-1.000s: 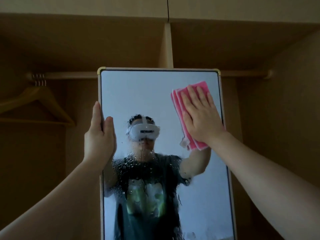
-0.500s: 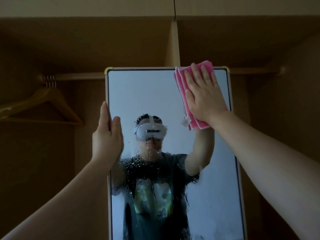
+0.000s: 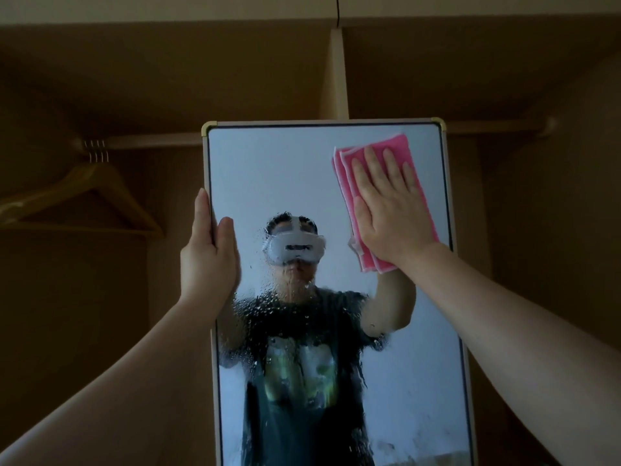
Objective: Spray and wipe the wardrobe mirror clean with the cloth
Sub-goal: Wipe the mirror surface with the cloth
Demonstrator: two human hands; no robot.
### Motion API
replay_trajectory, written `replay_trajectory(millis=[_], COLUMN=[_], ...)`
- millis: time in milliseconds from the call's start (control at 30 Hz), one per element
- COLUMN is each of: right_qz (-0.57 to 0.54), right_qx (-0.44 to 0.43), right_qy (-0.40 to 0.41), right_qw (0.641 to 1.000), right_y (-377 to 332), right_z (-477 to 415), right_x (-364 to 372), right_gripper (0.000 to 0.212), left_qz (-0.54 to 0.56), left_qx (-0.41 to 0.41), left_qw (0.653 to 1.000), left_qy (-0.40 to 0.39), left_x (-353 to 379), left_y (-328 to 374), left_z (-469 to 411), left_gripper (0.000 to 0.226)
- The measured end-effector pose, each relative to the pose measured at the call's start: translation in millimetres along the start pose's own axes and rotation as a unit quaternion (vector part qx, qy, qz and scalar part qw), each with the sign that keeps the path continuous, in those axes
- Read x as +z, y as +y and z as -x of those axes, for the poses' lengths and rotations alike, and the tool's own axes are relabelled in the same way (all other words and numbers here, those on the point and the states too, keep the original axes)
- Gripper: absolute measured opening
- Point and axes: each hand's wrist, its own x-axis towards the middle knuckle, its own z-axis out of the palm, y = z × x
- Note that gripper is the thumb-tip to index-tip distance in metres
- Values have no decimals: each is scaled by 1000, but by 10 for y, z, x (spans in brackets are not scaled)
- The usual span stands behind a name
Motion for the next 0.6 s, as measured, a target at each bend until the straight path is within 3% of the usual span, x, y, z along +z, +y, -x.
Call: replay_trajectory(millis=[233,400,600], right_qz=[-16,-21,-34], right_qx=[-12,-46,-128], right_qy=[-6,-28,-31], right_qw=[1000,998,991], right_y=[-269,-400,-261], right_z=[533,901,1026], right_x=[113,172,121], right_gripper=[58,63,58], left_qz=[-3,7,27], left_qx=[1,-48,-109], left_qw=[1000,998,994], left_qy=[11,40,6], left_x=[-2,-17,-79], left_y=[20,-36,-250], left_z=[1,43,485], left_gripper=[53,32,49])
